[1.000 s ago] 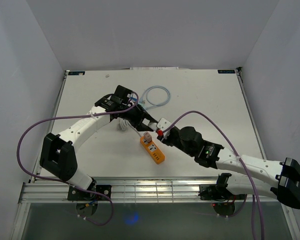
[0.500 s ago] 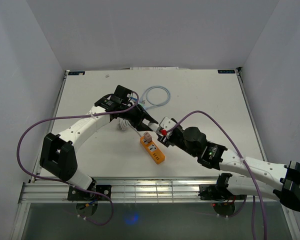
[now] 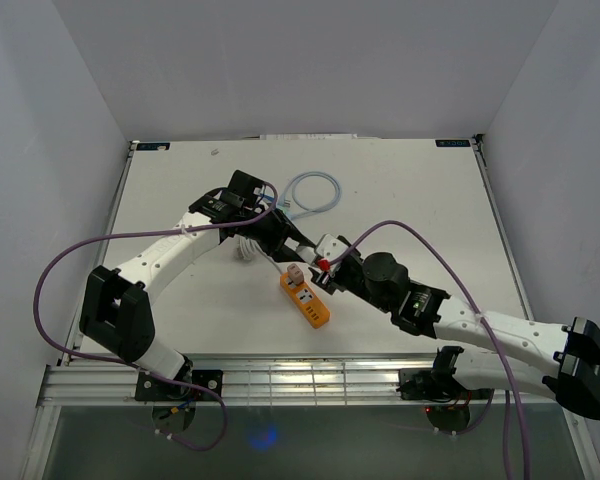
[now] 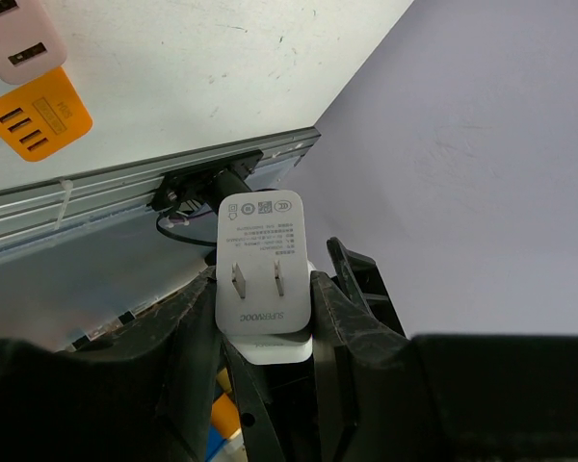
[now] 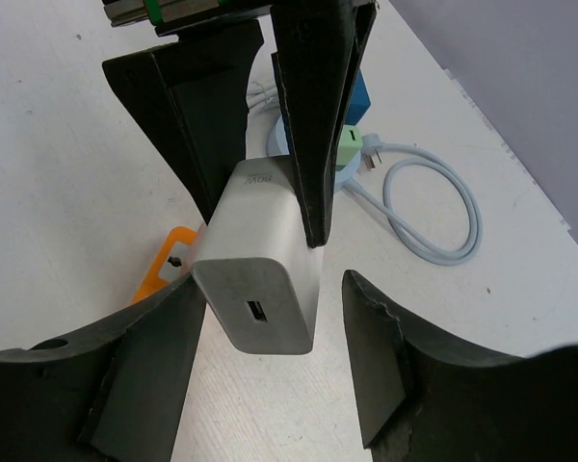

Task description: Insert the plug

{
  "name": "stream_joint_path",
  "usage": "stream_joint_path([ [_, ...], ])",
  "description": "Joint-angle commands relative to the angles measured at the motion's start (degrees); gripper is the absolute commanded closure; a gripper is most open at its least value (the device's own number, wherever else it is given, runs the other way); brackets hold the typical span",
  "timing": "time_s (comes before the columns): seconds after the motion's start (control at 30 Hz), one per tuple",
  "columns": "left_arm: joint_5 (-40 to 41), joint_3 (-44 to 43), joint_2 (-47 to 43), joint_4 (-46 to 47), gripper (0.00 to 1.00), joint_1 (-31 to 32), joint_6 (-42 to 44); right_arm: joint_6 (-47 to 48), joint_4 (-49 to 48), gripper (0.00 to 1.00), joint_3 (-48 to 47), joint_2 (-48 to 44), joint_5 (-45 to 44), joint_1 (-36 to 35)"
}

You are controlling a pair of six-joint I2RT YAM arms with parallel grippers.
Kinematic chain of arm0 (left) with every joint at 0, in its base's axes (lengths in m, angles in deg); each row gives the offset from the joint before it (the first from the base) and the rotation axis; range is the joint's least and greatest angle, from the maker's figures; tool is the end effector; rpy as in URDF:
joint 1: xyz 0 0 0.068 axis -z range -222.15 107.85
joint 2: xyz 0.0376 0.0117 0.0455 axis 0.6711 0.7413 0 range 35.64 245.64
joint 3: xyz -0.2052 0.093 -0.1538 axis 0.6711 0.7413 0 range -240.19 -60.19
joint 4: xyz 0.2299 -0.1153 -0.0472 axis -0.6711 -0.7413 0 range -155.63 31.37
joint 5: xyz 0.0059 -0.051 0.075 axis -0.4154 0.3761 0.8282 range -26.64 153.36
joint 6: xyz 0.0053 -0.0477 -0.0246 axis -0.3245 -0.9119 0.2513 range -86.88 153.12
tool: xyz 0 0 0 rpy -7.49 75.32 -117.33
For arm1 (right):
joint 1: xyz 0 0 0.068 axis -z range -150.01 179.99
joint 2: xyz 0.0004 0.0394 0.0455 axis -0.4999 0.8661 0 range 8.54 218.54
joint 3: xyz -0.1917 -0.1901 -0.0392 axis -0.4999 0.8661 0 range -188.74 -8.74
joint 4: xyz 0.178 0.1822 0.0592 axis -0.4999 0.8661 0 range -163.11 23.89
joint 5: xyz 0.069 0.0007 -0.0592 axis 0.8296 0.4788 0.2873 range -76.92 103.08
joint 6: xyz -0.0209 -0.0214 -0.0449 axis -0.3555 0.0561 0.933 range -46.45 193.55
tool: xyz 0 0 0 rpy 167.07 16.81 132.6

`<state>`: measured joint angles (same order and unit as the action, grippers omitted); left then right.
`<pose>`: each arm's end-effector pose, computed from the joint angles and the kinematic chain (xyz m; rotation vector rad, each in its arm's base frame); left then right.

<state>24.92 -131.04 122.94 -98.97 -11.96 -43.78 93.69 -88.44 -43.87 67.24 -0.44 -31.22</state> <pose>0.2615 -0.1776 0.2801 0.8081 -2.5759 1.2003 0.1224 0.2055 0.2807 -0.9830 1.4134 0.3300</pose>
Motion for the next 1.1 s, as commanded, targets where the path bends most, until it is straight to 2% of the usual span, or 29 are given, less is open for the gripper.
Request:
stream_joint_path([
  [0.0,-2.0,-0.2,-1.0,0.0,1.00,0.0,0.5,1.0,-4.1,0.36,-2.9,0.9,0.7,0.0],
  [0.2,-2.1,0.2,-1.1,0.0,1.00,0.0,0.5,1.2,-4.8,0.42,-3.4,2.0,0.8,0.0],
  [0.37,-1.9,1.0,-1.3,0.2,1.00,0.1,0.0,1.3,-5.2,0.58,-4.0,2.6,1.0,0.0],
  [0.47,-2.0,1.2,-1.3,0.8,1.00,0.3,0.2,1.1,-5.2,0.78,-4.2,2.8,1.3,-0.1],
  [0.5,-2.1,1.1,-1.3,1.1,0.96,0.3,0.7,1.1,-5.1,0.88,-4.3,3.0,1.2,-0.1],
  [0.53,-2.2,0.9,-1.2,1.7,0.85,0.3,1.0,0.8,-4.9,0.92,-4.3,3.0,0.9,-0.1],
  [0.57,-2.0,0.7,-1.3,1.9,0.61,0.3,1.4,0.4,-4.7,0.92,-4.4,3.0,0.6,-0.1],
  [0.7,1.9,-0.3,-2.3,-0.1,0.12,0.0,3.4,-2.8,-1.7,0.92,-5.3,2.5,-3.4,0.0],
  [0.77,5.6,-1.7,-2.9,-3.4,0.05,-0.2,6.5,-5.7,0.6,0.92,-5.9,2.1,-5.5,0.0],
  [0.8,9.6,-1.9,-3.9,-4.4,0.04,-0.4,7.5,-6.8,3.4,0.92,-6.6,1.8,-6.4,0.0],
  [0.93,14.9,-1.3,-6.1,-6.2,0.02,-1.8,12.8,-12.7,11.3,0.92,-7.8,0.5,-10.0,0.2],
  [1.03,15.4,-0.9,-5.5,-4.4,0.02,-2.9,21.2,-17.8,15.2,0.92,-7.3,-1.6,-10.4,0.2],
  [1.07,15.5,-1.2,-5.0,-3.8,0.02,-2.9,28.1,-19.3,16.9,0.92,-7.3,-2.4,-10.0,0.2],
])
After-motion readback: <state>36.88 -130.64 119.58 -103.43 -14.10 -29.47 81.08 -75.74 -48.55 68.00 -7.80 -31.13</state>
